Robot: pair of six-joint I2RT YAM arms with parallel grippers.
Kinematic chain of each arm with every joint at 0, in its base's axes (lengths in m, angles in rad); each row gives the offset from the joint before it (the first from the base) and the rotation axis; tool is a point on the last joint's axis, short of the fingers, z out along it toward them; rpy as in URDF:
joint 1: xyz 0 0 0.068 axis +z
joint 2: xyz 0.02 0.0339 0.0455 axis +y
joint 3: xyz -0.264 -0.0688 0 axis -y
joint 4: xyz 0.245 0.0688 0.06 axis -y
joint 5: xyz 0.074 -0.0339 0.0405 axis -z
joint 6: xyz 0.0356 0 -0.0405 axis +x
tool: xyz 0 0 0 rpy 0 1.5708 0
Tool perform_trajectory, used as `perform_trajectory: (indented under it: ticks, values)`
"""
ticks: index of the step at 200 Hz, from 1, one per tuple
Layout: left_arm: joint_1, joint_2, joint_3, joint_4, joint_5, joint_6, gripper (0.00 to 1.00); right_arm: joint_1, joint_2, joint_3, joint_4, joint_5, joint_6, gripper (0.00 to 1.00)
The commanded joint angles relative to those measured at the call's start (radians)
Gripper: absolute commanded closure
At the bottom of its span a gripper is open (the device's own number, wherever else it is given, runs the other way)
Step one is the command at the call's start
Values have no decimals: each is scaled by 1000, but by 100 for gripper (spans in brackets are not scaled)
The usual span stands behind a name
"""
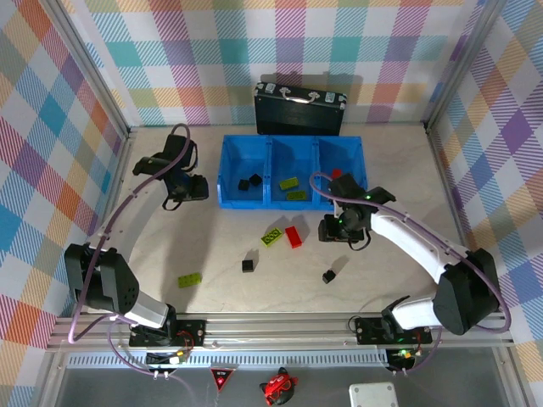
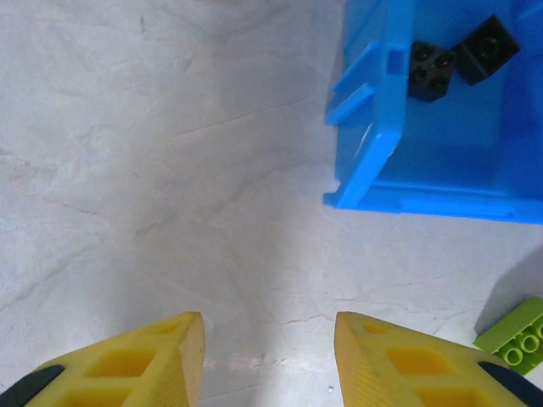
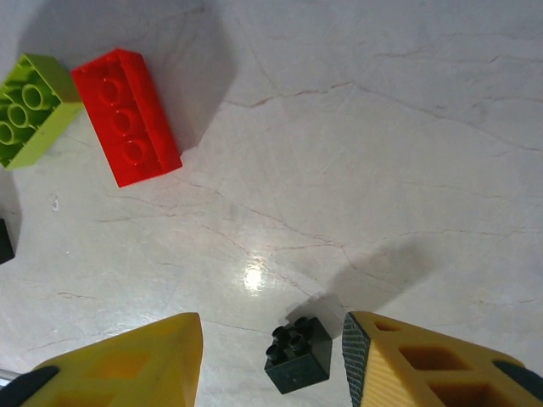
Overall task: Sort the legos into containers by color
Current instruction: Pick up the lego from the center of the table.
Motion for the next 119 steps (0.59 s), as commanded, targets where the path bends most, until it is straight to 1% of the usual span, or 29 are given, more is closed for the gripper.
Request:
perform_trajectory:
  ticks: [1,29,61,90,119]
  values:
    - [18,-45,-67,56,21,28,56,43,48,8,17,33,47,51]
    - [36,-21,-99,76,26,35,57,109,149,61,53,41,47,51]
    - [53,-22,-117,100,38,38,57,177,302,184,46,72,23,51]
    - [68,-23,-126,106,41,40,57,204,422,299,27,87,-4,51]
    - [75,-28,-128,111,44,41,57,211,502,381,9,102,-24,50]
